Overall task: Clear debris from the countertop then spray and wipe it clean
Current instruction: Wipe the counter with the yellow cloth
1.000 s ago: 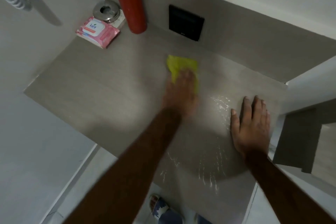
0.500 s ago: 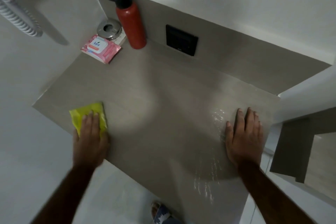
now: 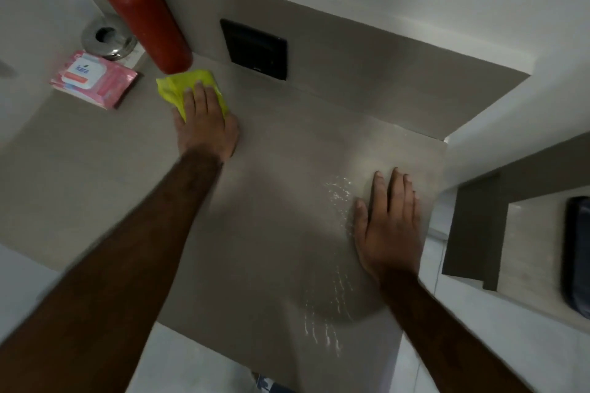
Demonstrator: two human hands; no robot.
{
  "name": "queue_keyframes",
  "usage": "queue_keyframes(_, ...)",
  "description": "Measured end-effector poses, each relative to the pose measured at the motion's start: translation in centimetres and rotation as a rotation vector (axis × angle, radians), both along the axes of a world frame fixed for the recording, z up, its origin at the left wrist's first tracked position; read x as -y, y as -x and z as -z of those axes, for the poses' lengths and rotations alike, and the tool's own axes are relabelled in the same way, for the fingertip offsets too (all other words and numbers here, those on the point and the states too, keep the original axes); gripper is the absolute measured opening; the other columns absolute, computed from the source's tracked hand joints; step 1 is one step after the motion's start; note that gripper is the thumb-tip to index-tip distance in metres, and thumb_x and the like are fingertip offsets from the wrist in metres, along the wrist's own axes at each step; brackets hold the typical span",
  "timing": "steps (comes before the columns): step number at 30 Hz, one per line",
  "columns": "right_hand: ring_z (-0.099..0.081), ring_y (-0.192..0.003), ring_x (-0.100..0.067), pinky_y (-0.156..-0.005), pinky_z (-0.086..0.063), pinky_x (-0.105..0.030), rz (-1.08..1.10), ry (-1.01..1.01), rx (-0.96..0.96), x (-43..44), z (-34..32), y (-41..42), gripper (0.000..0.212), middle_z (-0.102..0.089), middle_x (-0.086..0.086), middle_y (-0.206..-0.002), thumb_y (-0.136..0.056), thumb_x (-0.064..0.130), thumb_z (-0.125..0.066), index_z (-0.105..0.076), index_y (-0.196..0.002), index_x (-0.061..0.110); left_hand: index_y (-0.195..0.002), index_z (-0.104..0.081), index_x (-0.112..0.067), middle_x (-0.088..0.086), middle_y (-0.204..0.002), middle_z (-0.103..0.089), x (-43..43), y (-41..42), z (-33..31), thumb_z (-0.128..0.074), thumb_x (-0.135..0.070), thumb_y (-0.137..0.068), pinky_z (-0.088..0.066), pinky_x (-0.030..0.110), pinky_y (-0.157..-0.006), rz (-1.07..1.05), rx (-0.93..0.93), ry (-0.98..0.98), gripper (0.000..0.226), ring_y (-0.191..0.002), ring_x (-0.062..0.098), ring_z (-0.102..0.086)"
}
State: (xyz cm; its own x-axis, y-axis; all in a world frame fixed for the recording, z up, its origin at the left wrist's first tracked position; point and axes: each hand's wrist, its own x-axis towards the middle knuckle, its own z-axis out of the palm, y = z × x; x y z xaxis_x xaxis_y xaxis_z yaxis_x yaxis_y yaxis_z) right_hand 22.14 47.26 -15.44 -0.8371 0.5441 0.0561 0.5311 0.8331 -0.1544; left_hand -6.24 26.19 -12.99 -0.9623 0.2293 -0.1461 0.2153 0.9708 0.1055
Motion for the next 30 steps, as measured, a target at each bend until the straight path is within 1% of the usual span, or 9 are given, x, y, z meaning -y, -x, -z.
queue_keyframes(5,-0.022,-0.160,-0.033,-0.131,-0.022,-0.051,0.003,0.068,-0.077,-0.3,0.1,-0.4,0.062,-0.024,-0.016,-0.172,-0.111,0.048,-0.024,-0.028,-0.163,0.014,-0.161,-0.010,-0.010,0.010,-0.170,-0.007,-8.2,-6.0,0.7,-0.035,-0.043,-0.098,-0.012,0.059,-0.124,0.237,0.011,0.022,0.075,-0.157,0.029,-0.008)
queue_keyframes(9,-0.015,-0.163,-0.021,-0.131,-0.022,-0.053,0.121,0.539,-0.387,-1.0,-1.7,-0.7,0.058,-0.017,-0.002,-0.175,-0.109,0.037,-0.028,-0.024,-0.165,0.021,-0.160,-0.015,-0.014,0.005,-0.170,-0.012,-12.2,-15.6,0.5,-0.023,-0.054,-0.087,-0.012,0.058,-0.124,0.597,0.052,-0.026,0.083,-0.158,0.024,-0.010)
queue_keyframes(11,-0.013,-0.163,-0.020,-0.132,-0.020,-0.051,0.084,0.595,-0.414,-1.0,-3.4,-0.9,0.058,-0.017,-0.002,-0.175,-0.109,0.035,-0.030,-0.024,-0.164,0.022,-0.162,-0.014,-0.017,0.001,-0.171,-0.008,-11.5,-17.2,0.4,-0.024,-0.053,-0.090,-0.009,0.055,-0.125,0.706,0.134,-0.136,0.080,-0.158,0.019,-0.004)
queue_keyframes(13,-0.022,-0.161,-0.023,-0.132,-0.021,-0.045,-0.084,0.412,-0.335,-0.5,-4.3,0.1,0.059,-0.028,-0.009,-0.172,-0.109,0.041,-0.032,-0.032,-0.162,0.015,-0.160,-0.019,-0.014,0.004,-0.170,-0.011,-9.2,-16.4,-0.6,-0.034,-0.040,-0.096,-0.007,0.047,-0.128,0.565,0.260,-0.445,0.071,-0.158,0.019,-0.006)
queue_keyframes(15,-0.027,-0.159,-0.029,-0.131,-0.022,-0.043,-0.174,0.293,-0.229,0.6,-4.7,2.8,0.065,-0.035,-0.015,-0.168,-0.107,0.047,-0.037,-0.038,-0.158,0.006,-0.156,-0.029,-0.005,0.013,-0.167,-0.020,-4.9,-15.0,-0.9,-0.039,-0.030,-0.097,-0.010,0.042,-0.129,0.270,0.177,-0.576,0.065,-0.156,0.026,-0.016)
queue_keyframes(18,-0.014,-0.162,-0.038,-0.133,-0.010,-0.047,-0.110,0.238,0.016,2.7,-4.1,7.6,0.086,-0.019,-0.025,-0.172,-0.105,0.060,-0.036,-0.023,-0.162,-0.003,-0.155,-0.031,0.000,0.019,-0.164,-0.027,3.5,-12.7,0.0,-0.036,-0.034,-0.102,-0.017,0.046,-0.127,0.051,-0.052,-0.279,0.063,-0.153,0.035,-0.024)
queue_keyframes(21,-0.006,-0.161,-0.046,-0.132,-0.003,-0.054,-0.058,0.142,0.107,4.2,-2.5,10.5,0.094,-0.008,-0.034,-0.170,-0.104,0.063,-0.029,-0.012,-0.162,-0.009,-0.158,-0.022,-0.009,0.011,-0.167,-0.022,7.9,-12.4,1.4,-0.029,-0.044,-0.106,-0.017,0.050,-0.126,0.028,-0.107,-0.059,0.064,-0.154,0.030,-0.021)
queue_keyframes(26,-0.008,-0.161,-0.046,-0.132,-0.004,-0.054,-0.099,0.126,0.081,4.3,-1.7,15.5,0.086,-0.011,-0.031,-0.171,-0.104,0.054,-0.031,-0.014,-0.163,-0.006,-0.160,-0.017,-0.015,0.006,-0.169,-0.016,7.9,-12.1,2.5,-0.019,-0.052,-0.104,-0.014,0.049,-0.127,0.044,-0.133,-0.052,0.067,-0.156,0.025,-0.015)
queue_keyframes(30,-0.006,-0.163,-0.039,-0.133,-0.002,-0.049,-0.202,0.099,0.109,5.7,-1.7,13.3,0.074,-0.009,-0.019,-0.175,-0.104,0.045,-0.033,-0.014,-0.167,0.011,-0.160,-0.018,-0.013,0.007,-0.169,-0.018,8.2,-12.2,2.7,-0.017,-0.054,-0.104,-0.011,0.048,-0.127,0.057,-0.132,-0.069,0.069,-0.156,0.025,-0.015)
